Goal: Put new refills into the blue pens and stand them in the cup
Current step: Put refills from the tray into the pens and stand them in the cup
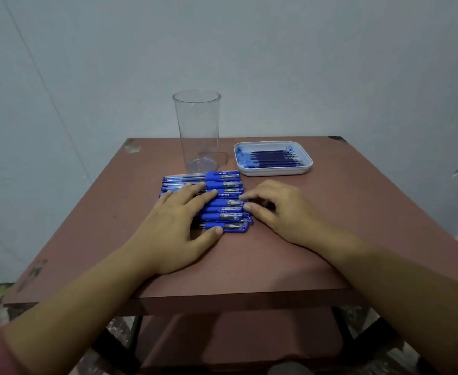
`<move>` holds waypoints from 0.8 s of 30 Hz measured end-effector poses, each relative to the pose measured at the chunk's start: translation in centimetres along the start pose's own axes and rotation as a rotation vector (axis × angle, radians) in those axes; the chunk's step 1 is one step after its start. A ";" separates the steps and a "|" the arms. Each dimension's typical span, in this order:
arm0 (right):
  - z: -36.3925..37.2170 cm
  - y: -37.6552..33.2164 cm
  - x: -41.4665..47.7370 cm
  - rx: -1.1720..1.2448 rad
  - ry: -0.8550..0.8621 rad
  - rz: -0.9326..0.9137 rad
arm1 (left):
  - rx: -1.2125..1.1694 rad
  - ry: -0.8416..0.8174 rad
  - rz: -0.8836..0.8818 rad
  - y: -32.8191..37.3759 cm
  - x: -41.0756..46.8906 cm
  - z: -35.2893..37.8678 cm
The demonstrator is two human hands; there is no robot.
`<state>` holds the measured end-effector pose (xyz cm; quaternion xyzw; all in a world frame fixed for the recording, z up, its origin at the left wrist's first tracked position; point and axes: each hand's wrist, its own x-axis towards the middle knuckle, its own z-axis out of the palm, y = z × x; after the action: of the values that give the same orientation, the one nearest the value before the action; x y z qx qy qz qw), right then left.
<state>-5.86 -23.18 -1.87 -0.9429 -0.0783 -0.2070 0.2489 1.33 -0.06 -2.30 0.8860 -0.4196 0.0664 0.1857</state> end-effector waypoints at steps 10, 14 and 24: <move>-0.3 0.0 0.0 0.270 0.099 0.129 | -0.010 0.091 0.155 0.4 2.3 -1.3; -0.4 0.1 0.0 0.358 0.134 0.146 | -0.094 0.118 0.228 0.7 5.3 -2.0; -0.5 0.3 0.1 0.443 0.182 0.131 | -0.262 0.128 0.291 0.3 6.9 -0.9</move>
<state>-5.90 -23.71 -1.57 -0.8458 -0.0378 -0.2523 0.4686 5.52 -4.87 0.48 0.7782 -0.5358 0.0934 0.3142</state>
